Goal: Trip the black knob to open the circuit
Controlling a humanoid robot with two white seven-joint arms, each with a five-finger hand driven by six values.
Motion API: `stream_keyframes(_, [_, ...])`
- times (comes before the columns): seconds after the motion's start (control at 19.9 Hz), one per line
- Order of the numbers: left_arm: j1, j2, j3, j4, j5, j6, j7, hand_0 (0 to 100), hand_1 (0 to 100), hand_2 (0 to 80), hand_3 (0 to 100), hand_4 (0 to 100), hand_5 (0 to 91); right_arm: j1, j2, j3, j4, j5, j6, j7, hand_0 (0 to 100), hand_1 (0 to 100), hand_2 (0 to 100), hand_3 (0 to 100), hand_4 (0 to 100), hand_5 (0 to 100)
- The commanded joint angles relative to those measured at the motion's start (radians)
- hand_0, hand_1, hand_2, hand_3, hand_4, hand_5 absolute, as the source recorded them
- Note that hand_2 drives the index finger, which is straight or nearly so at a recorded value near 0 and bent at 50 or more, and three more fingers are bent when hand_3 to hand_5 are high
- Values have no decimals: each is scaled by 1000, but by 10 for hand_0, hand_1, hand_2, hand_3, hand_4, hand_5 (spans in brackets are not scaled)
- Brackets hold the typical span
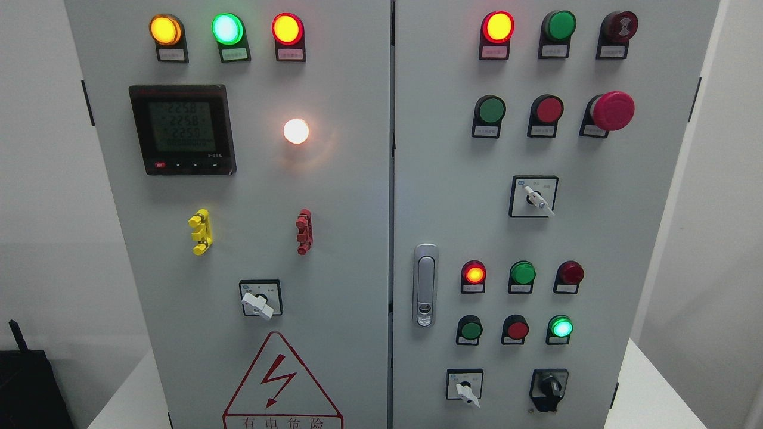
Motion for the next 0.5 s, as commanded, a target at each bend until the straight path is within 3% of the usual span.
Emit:
stream_keyframes(0.0, [0, -1, 1, 1, 2, 1, 0, 120, 389, 0, 0, 0, 0, -1, -3, 1, -29, -3, -14, 7, 15, 0, 0, 5, 0, 0])
stream_keyframes(0.45, [0, -1, 1, 1, 2, 1, 0, 120, 389, 0, 0, 0, 0, 5, -3, 3, -29, -3, -14, 7, 12, 0, 0, 0, 0, 0])
